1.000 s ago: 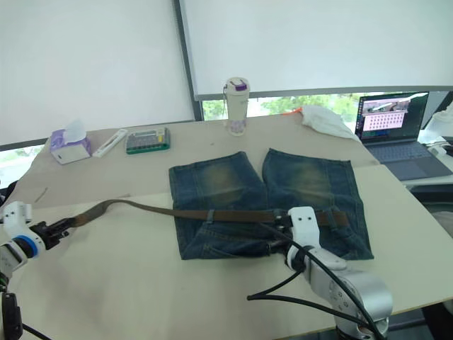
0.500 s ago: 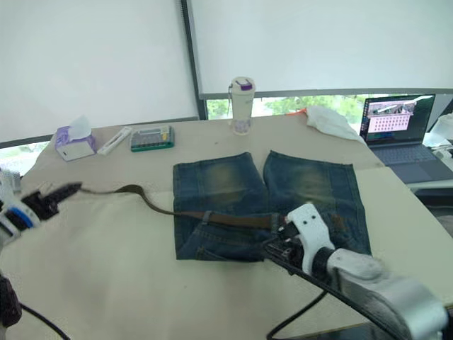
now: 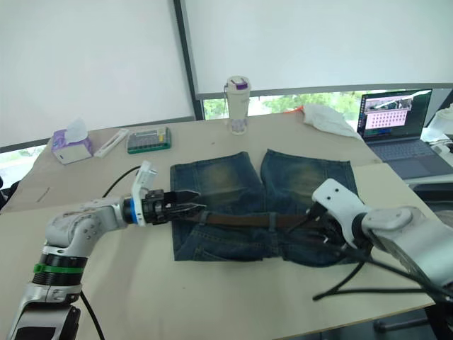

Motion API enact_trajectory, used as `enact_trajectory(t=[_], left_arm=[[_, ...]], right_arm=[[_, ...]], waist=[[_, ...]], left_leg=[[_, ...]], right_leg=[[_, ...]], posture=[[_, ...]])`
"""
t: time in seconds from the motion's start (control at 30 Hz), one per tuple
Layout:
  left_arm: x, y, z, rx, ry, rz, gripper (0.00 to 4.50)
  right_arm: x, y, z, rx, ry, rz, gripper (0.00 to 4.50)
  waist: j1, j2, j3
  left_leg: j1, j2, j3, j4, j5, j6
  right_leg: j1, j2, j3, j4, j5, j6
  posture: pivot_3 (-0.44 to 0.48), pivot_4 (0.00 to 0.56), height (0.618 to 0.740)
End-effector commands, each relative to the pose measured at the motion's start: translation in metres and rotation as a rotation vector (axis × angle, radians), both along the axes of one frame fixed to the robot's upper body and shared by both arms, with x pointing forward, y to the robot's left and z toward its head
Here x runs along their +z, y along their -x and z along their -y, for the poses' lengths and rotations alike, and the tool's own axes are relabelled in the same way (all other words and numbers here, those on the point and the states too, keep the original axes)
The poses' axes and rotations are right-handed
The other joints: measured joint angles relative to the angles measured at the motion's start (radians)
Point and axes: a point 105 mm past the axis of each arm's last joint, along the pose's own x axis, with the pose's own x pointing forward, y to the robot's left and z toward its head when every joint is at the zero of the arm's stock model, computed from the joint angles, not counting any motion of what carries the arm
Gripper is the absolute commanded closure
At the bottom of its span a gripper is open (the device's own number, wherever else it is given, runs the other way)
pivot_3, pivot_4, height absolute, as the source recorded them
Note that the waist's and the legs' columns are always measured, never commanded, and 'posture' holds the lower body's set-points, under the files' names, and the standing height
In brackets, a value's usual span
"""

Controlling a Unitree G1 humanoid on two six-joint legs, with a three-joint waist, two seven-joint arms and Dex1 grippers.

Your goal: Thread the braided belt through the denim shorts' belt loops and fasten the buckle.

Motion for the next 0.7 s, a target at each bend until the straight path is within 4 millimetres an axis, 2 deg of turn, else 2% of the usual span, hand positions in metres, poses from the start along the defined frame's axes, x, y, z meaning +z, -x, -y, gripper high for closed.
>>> enact_trajectory(t=[0.03, 0.1, 0.2, 0.33, 0.37, 0.43, 0.5, 0.6, 0.7], left_arm=[[-0.016, 0.008, 0.005, -0.035, -0.076, 0.060, 0.02], [-0.021, 0.008, 0.007, -0.048, -0.090, 0.080, 0.02], [-0.021, 0.006, 0.010, -0.057, -0.106, 0.135, 0.02], [-0.020, 0.005, 0.014, -0.065, -0.100, 0.166, 0.02], [-0.020, 0.004, 0.014, -0.066, -0.107, 0.178, 0.02], [-0.019, -0.001, 0.012, -0.056, -0.119, 0.192, 0.00], [-0.018, -0.009, 0.009, -0.037, -0.145, 0.212, 0.00], [-0.016, -0.022, 0.006, -0.006, -0.176, 0.224, 0.00], [-0.019, -0.037, 0.011, -0.024, -0.242, 0.233, 0.00]], right_arm=[[0.012, -0.023, 0.018, -0.046, -0.015, 0.027, 0.00], [0.021, -0.034, 0.015, -0.043, -0.101, 0.019, 0.00], [0.028, -0.040, 0.014, -0.014, -0.165, -0.012, 0.00], [-0.004, -0.040, 0.032, -0.039, -0.091, -0.133, 0.00], [-0.018, -0.035, 0.035, -0.031, -0.067, -0.188, 0.00], [-0.038, -0.025, 0.036, 0.000, -0.031, -0.277, 0.53], [-0.046, -0.014, 0.030, 0.045, -0.028, -0.332, 1.18], [-0.048, -0.006, 0.025, 0.077, -0.004, -0.346, 2.23], [-0.040, -0.006, 0.025, 0.070, 0.048, -0.263, 3.29]], waist=[[0.001, 0.001, 0.000], [0.003, 0.001, 0.000], [0.014, 0.001, 0.001], [0.029, 0.001, 0.001], [0.031, 0.001, 0.001], [0.031, 0.001, 0.000], [0.030, 0.002, 0.000], [0.031, 0.002, 0.000], [0.033, 0.002, 0.000]], left_leg=[[0.000, 0.000, 0.000, 0.000, 0.000, 0.000], [-0.001, 0.000, 0.001, 0.000, 0.000, 0.001], [-0.002, 0.000, 0.001, 0.000, 0.000, 0.001], [-0.002, 0.000, 0.001, 0.002, 0.000, 0.002], [-0.002, 0.000, 0.001, 0.003, -0.001, 0.003], [-0.003, 0.000, 0.001, 0.004, -0.001, 0.003], [-0.003, 0.000, 0.001, 0.004, -0.001, 0.003], [-0.003, 0.000, 0.000, 0.005, -0.001, 0.003], [-0.003, 0.000, 0.000, 0.006, -0.001, 0.003]], right_leg=[[0.000, 0.000, 0.000, -0.001, 0.000, 0.000], [0.000, 0.000, 0.000, -0.002, 0.000, -0.001], [-0.001, 0.000, 0.000, -0.004, 0.001, -0.002], [0.001, 0.000, -0.001, -0.005, 0.001, -0.002], [0.001, -0.001, -0.001, -0.005, 0.001, -0.002], [0.001, -0.001, -0.001, -0.004, 0.001, -0.002], [0.000, -0.001, -0.001, -0.004, 0.001, -0.002], [0.001, 0.000, -0.002, -0.003, 0.001, -0.002], [0.001, 0.000, -0.003, -0.003, 0.001, -0.002]], posture=[[0.000, 0.150, 0.740], [0.000, 0.150, 0.740], [0.000, 0.150, 0.740], [0.000, 0.150, 0.740], [0.000, 0.150, 0.740], [0.000, 0.150, 0.740], [0.000, 0.150, 0.740], [0.000, 0.150, 0.740], [0.000, 0.150, 0.740]])
